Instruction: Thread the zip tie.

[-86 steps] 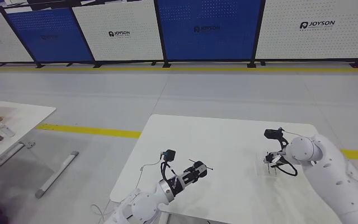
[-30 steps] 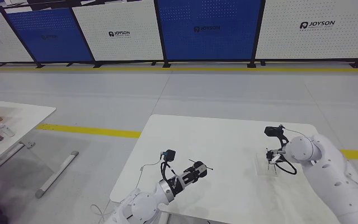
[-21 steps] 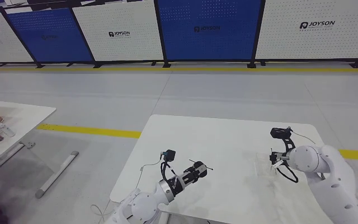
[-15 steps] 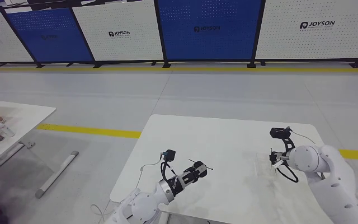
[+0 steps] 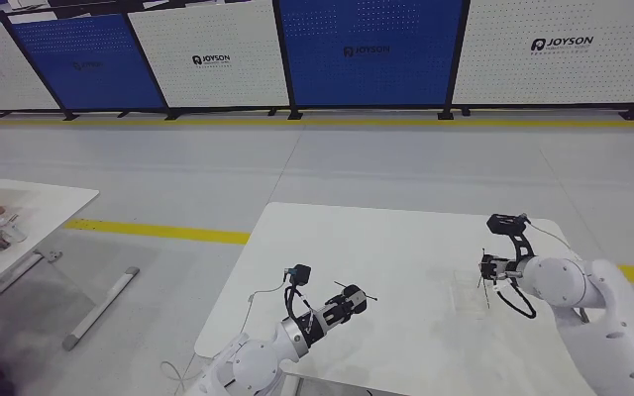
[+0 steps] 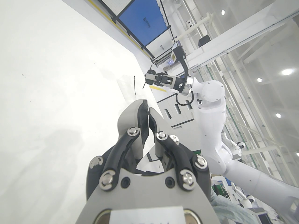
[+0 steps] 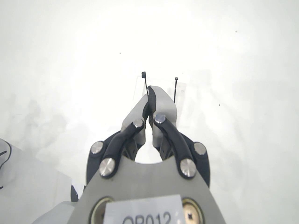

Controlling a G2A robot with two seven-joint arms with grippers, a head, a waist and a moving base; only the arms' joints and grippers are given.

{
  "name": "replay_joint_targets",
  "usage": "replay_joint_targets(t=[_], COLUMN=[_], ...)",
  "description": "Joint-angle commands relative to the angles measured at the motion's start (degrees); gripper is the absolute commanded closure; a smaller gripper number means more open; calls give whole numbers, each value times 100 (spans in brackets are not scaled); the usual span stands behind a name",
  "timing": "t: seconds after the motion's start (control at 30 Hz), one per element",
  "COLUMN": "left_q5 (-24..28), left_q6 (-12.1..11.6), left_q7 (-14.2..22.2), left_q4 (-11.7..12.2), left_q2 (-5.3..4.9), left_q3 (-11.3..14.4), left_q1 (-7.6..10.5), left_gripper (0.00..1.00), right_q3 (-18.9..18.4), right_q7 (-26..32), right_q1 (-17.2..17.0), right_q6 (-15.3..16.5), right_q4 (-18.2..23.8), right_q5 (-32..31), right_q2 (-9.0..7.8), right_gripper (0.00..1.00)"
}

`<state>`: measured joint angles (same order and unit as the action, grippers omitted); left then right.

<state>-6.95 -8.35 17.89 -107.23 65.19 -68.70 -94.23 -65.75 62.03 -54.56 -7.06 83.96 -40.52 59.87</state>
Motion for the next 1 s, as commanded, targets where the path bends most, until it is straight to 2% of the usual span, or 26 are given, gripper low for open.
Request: replay_joint_targets(t=[0.0,0.07,0.67,0.8,0.97], left_q5=[0,0,0,0,0], left_q6=[0,0,0,0,0], left_q7=[0,0,0,0,0], left_q4=[0,0,0,0,0], left_q2=[0,0,0,0,0], left_q3=[0,0,0,0,0], left_q1=[0,0,0,0,0], left_gripper=[100,100,100,100,100], right_q3=[-176,-279,-279,-492,-847], right_q7=[-102,-196,-196,-648,-1195], right_q1=[-217,-397,-397,-589,-1011], right_q6=[128,153,153,242,402], right_q4=[334,581,581,641,860], right_q5=[106,89,89,504,1021], right_q2=[-36,-63,-63,-60,-80], right_gripper=[100,100,100,100,100])
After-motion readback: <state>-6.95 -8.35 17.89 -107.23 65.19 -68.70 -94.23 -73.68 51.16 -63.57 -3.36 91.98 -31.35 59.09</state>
